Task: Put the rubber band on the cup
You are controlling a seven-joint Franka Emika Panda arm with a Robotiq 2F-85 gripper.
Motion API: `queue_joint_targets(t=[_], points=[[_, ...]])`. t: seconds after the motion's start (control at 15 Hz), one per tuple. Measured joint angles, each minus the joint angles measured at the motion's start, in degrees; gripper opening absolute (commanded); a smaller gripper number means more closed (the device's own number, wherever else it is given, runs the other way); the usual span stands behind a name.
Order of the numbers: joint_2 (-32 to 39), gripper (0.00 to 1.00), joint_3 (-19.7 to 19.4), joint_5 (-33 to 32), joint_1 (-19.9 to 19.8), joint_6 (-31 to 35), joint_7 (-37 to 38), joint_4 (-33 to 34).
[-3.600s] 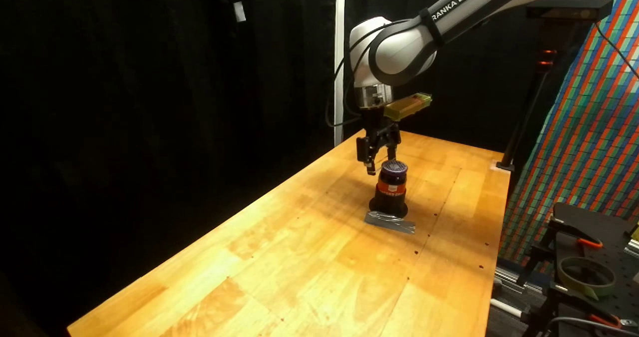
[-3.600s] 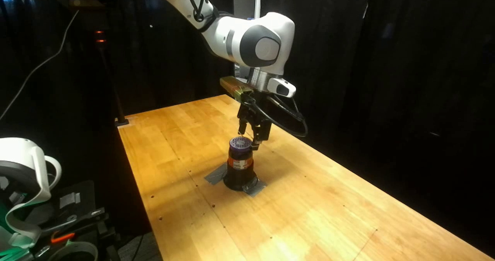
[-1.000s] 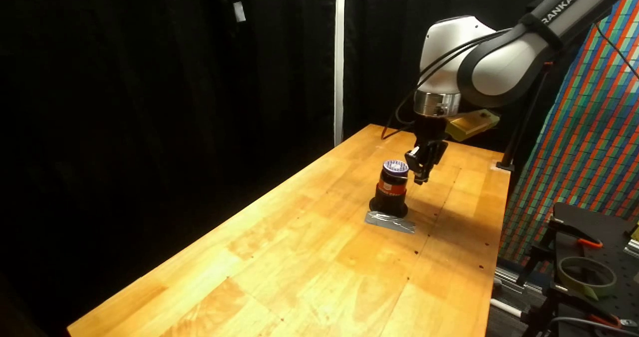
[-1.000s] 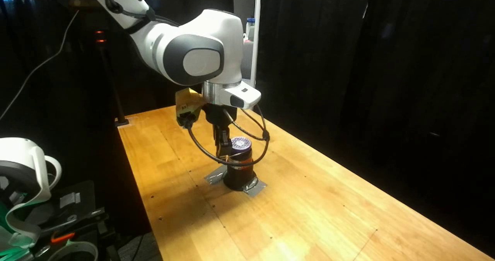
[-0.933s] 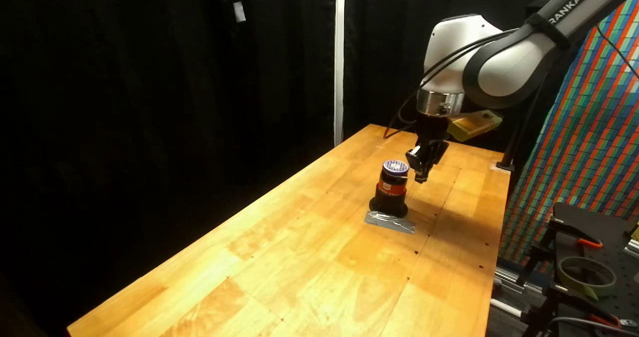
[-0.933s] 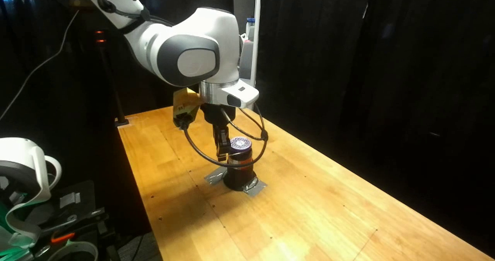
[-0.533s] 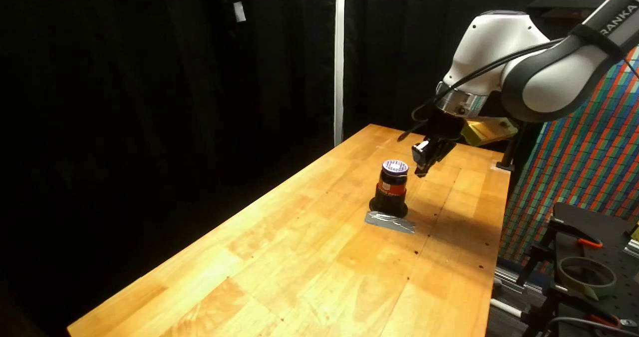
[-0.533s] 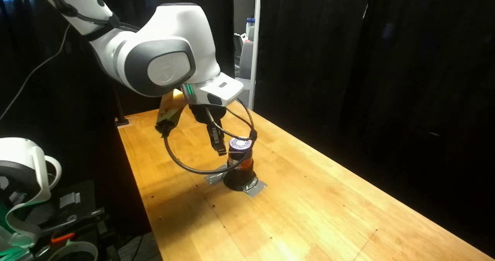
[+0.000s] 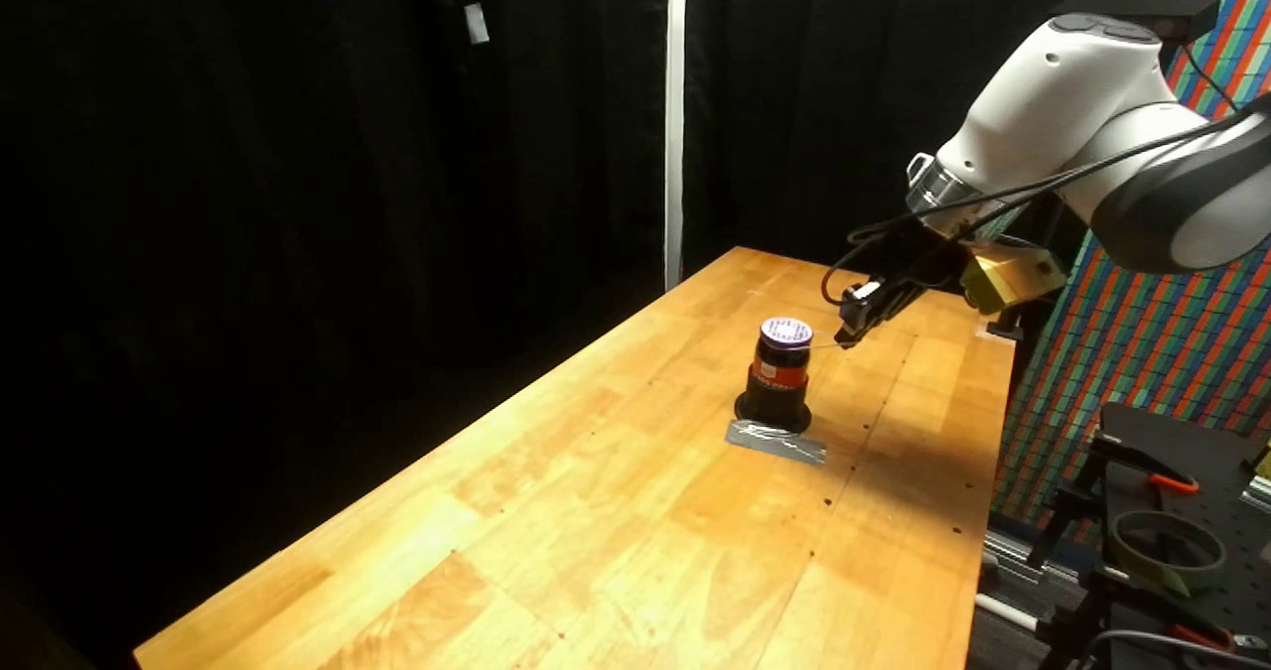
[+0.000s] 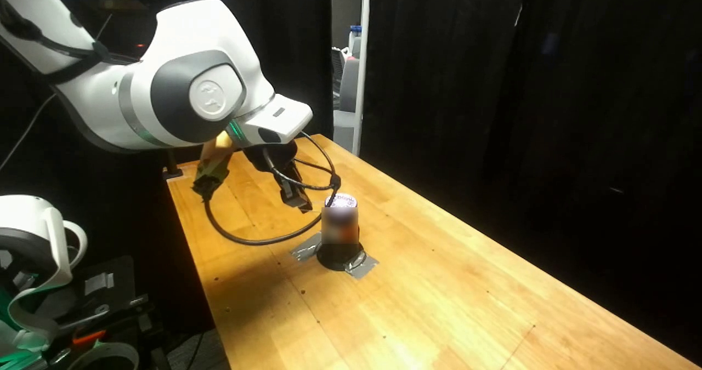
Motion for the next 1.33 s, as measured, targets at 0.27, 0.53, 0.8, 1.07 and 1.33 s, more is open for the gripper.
queue_joint_targets(t=[0.27,0.53,0.8,1.07,1.33], points=[[-0.40,0.12,0.02,-13.11,-1.02,-0.01,10.16,-0.13],[-0.38,0.10,0.13,-29.87,-1.80,-0.03,24.46,0.77],[-0.04,0.10,0.78,-47.15,-1.77,-0.17,41.00,2.63],[1.45,0.09,2.37,-65.95,-1.09,-3.14,57.82,5.19],[5.42,0.10,5.17,-83.64,0.91,-11.08,74.59,7.22]])
